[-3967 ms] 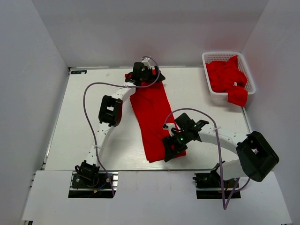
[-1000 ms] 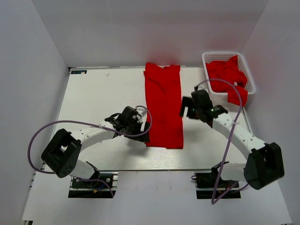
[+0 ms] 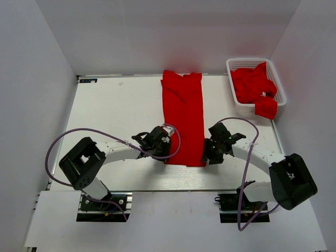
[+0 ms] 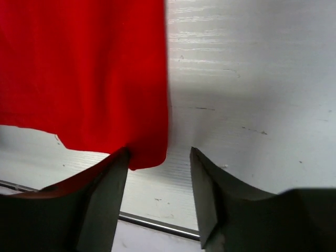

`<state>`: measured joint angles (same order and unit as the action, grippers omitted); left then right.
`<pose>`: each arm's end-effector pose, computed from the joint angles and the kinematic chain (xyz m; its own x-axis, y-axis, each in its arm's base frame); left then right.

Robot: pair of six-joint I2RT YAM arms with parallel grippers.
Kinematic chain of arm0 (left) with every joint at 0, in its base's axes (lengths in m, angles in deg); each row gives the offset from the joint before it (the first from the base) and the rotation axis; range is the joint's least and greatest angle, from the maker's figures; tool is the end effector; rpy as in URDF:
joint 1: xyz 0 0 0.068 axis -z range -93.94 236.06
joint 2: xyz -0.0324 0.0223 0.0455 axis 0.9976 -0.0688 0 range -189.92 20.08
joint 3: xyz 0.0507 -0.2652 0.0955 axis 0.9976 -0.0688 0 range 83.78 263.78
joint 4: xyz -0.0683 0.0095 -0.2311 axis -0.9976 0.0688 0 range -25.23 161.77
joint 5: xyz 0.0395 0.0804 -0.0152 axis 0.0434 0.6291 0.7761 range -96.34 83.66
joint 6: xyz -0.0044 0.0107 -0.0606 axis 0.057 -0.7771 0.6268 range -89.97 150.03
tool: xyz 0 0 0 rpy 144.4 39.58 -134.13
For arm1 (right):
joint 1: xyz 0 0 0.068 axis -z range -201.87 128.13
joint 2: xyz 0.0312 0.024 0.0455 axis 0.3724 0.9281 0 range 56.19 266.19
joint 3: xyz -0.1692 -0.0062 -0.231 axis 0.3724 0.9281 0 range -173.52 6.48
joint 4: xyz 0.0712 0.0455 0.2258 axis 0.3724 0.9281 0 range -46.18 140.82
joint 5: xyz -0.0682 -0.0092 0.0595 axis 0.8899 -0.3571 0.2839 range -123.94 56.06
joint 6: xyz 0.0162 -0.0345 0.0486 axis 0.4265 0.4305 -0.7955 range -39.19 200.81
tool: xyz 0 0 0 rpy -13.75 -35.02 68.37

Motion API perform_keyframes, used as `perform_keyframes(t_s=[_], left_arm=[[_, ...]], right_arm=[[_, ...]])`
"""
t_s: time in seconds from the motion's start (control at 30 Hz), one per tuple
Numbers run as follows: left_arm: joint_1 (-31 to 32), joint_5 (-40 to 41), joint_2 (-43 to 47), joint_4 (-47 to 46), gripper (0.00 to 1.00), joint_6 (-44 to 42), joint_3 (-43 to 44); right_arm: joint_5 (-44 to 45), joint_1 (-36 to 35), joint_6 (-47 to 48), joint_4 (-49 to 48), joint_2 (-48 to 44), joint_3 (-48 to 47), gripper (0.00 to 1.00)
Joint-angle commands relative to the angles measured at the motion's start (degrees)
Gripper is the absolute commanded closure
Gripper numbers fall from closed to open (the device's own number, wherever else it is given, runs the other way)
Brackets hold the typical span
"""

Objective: Fold and stack the t-shirts
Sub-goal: Grab the bottom of the folded rectangular tshirt with both arms

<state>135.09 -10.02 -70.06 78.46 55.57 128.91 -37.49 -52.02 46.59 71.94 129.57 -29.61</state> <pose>0.1836 -0.2161 0.1732 -0.8398 0.3109 -0.4450 0.4580 0.8459 -0.2734 0.1754 0.1052 0.1828 -0.9446 0.1003 -0.3125 0.0091 0.9598 0.2805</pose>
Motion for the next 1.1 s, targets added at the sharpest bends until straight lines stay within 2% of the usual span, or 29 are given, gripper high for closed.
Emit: perform_keyframes(t_s=[0.0, 0.03, 0.07, 0.13, 0.17, 0.2, 0.5, 0.67, 0.73, 0.87, 1.07], left_arm=[[0.7, 0.1, -1.6, 1.6, 0.63, 1.3, -1.3], [0.7, 0.1, -1.6, 1.6, 0.66, 1.3, -1.4], [0.7, -0.4, -1.6, 1.1, 0.75, 1.3, -2.0], [1.2, -0.4, -1.6, 0.5, 0.85, 1.9, -2.0], [1.2, -0.4, -1.6, 0.5, 0.93, 1.9, -2.0], [1.2, -1.0, -1.6, 0.5, 1.00, 1.9, -2.0], [2.3, -1.5, 5.5, 5.6, 1.00, 3.7, -1.2], [1.7, -3.1, 2.6, 11.8, 1.00, 4.8, 6.3], [0.9, -5.5, 1.3, 11.8, 1.00, 5.3, 8.0], [-0.3, -5.5, -1.7, 13.4, 1.00, 5.8, 13.8], [-3.4, 1.2, -4.4, 19.8, 1.00, 9.3, 22.8]], right_arm=[[-2.5, -0.6, 0.0, -1.8, 1.8, 0.3, 0.50], [-2.4, -0.8, 0.2, -1.8, 2.2, 0.4, 0.54], [-2.9, -0.7, 0.2, -1.7, 2.4, 0.6, 0.71], [-2.9, -0.7, 0.5, -1.9, 2.3, 0.8, 0.86], [-3.1, -0.9, 0.3, -1.9, 1.9, 0.8, 0.99], [-3.3, -0.9, 0.6, -2.0, 1.2, 0.6, 1.00], [-2.8, -1.1, 0.8, 0.0, -4.9, -1.0, 1.00], [-0.3, -0.9, 1.3, 1.3, -5.0, -4.0, 1.00], [1.2, -1.0, 2.0, 1.8, -4.0, -6.3, 1.00], [5.2, -0.6, 2.4, 1.5, -1.8, -10.6, 1.00], [10.8, -0.5, 4.9, 2.0, 3.6, -18.0, 1.00]])
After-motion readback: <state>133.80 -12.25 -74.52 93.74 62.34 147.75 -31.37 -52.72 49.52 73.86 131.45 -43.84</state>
